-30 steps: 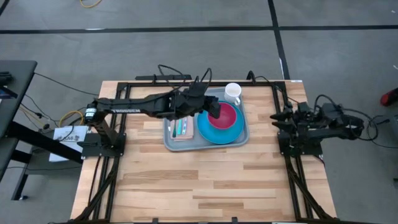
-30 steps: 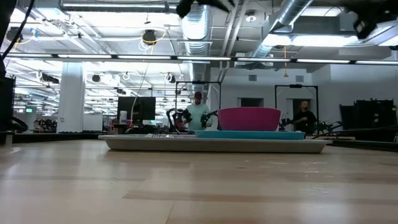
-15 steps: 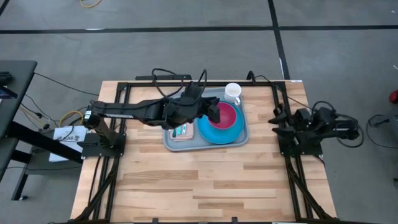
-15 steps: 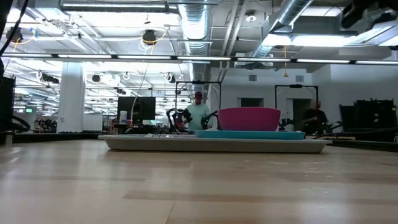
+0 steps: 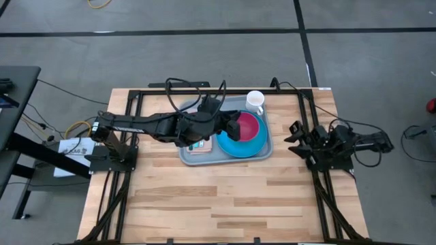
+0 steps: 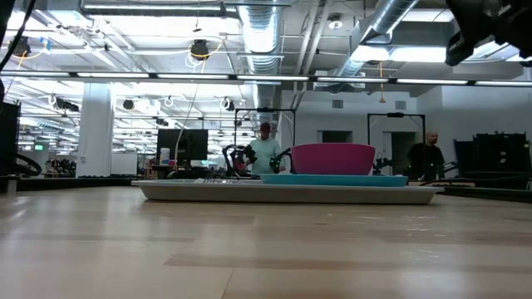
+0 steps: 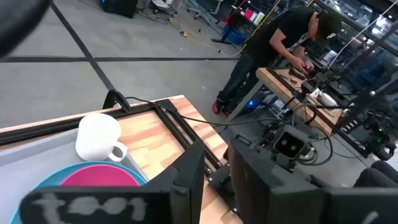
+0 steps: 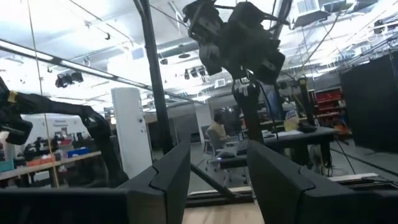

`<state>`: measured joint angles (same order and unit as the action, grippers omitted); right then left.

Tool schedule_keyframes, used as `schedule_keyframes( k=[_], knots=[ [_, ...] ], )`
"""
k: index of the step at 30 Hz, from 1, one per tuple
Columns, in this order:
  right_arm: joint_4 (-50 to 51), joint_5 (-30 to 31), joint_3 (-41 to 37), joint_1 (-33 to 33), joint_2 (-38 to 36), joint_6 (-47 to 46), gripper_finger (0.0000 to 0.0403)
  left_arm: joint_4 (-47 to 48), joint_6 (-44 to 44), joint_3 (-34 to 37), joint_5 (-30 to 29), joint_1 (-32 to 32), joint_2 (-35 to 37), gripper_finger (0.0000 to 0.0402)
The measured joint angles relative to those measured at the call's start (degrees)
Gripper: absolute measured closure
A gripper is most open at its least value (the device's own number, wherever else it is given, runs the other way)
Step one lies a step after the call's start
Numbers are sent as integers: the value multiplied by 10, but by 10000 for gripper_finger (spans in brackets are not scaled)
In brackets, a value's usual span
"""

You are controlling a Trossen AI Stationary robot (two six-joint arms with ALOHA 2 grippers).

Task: Set up tray
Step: Return to Home Position

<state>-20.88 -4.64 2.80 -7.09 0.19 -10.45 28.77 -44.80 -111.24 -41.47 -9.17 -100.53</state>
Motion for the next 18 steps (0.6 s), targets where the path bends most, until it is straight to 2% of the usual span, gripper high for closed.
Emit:
schedule_keyframes(
  k=[3,7,14,18],
  knots=[
    [-10,2,-18,0,0,0,258,0,-2,0,-4,-3,0,340],
    [23,11,-23,0,0,3,268,0,-15,0,-10,-6,0,340],
    [146,123,-23,1,0,15,277,1,-22,0,-11,-14,0,340],
    [187,139,-23,1,0,20,278,18,-22,0,-12,-16,0,340]
  ],
)
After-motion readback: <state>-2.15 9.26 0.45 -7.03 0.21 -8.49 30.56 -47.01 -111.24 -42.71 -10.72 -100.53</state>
